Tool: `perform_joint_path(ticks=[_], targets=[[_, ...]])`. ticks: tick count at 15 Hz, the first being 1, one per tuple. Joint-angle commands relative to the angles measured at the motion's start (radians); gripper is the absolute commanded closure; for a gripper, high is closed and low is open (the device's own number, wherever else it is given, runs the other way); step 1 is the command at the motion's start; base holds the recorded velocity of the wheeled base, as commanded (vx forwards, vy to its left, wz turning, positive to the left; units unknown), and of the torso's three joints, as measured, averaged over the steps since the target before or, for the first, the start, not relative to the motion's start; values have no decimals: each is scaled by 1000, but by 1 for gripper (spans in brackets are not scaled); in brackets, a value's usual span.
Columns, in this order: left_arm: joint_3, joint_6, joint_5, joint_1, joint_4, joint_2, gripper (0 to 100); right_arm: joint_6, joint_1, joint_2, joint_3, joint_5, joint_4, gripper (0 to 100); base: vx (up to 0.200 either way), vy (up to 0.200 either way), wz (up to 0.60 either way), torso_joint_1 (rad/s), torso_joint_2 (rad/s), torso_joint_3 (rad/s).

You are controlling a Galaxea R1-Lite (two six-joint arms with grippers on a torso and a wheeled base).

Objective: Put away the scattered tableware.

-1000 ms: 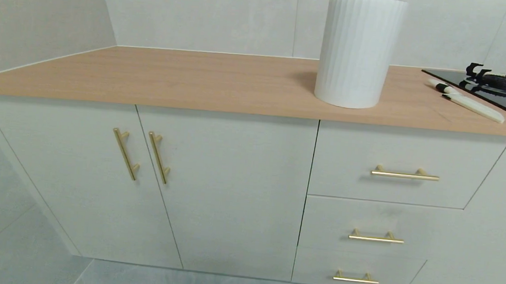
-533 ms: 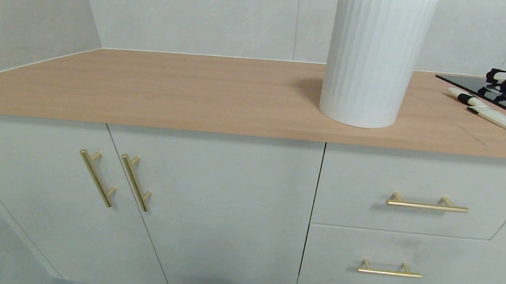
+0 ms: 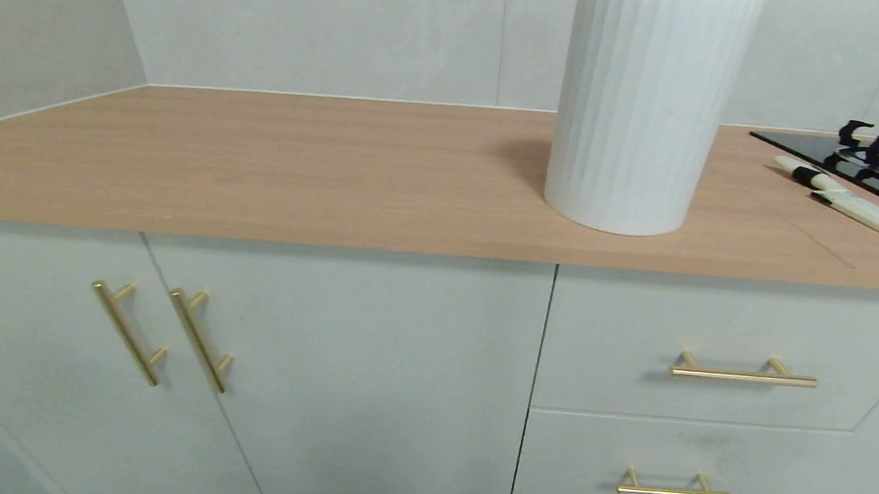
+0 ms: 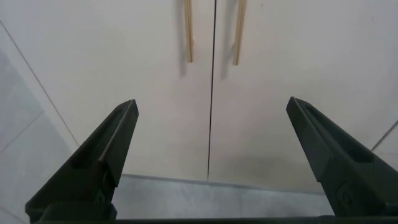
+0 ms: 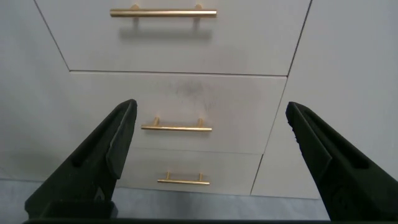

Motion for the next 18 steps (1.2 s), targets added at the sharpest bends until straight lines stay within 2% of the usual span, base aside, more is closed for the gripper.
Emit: perform_joint_path(ticks=[1, 13, 18], targets=[[0, 0, 0, 0, -2, 0, 0, 0, -1, 1, 0, 0, 0, 0, 0, 0, 0, 0, 0, 0], [0, 0, 0, 0, 0, 0, 0, 0, 1, 1, 0, 0, 0, 0, 0, 0, 0, 0, 0, 0], [0, 0, 0, 0, 0, 0, 0, 0, 1, 1, 0, 0, 0, 0, 0, -200, 0, 1, 2, 3]])
